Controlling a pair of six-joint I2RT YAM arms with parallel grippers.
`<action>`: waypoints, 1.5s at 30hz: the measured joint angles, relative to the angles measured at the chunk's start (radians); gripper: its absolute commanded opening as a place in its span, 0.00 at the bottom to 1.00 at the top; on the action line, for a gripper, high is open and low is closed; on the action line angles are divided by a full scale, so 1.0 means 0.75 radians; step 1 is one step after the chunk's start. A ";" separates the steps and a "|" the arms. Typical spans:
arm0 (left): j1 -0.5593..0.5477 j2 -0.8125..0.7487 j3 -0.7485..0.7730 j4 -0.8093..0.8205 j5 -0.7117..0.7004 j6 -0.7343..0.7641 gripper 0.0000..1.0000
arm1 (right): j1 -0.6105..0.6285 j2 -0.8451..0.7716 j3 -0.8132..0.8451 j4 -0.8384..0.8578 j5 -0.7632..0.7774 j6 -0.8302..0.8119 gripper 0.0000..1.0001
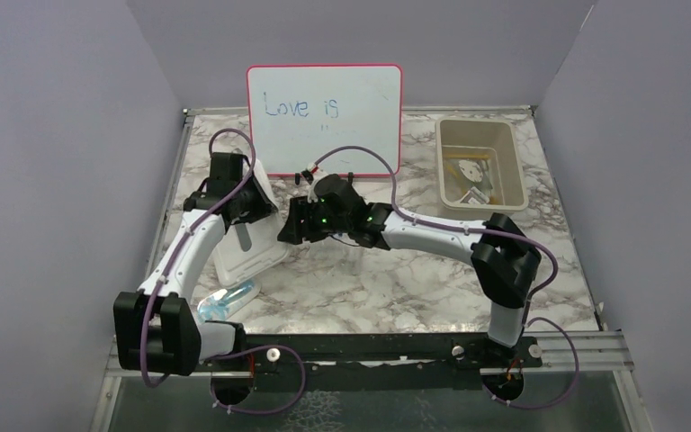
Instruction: Organize the chemistry lab equipment
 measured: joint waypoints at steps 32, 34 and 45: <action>0.004 -0.250 -0.087 0.002 0.114 -0.060 0.51 | 0.074 0.074 -0.102 0.322 0.083 0.357 0.08; 0.002 -0.254 -0.080 -0.010 0.122 -0.058 0.64 | 0.074 0.059 -0.131 0.357 0.077 0.354 0.07; -0.002 -0.310 0.199 -0.078 0.140 0.010 0.95 | 0.004 -0.114 -0.218 0.508 -0.035 0.319 0.03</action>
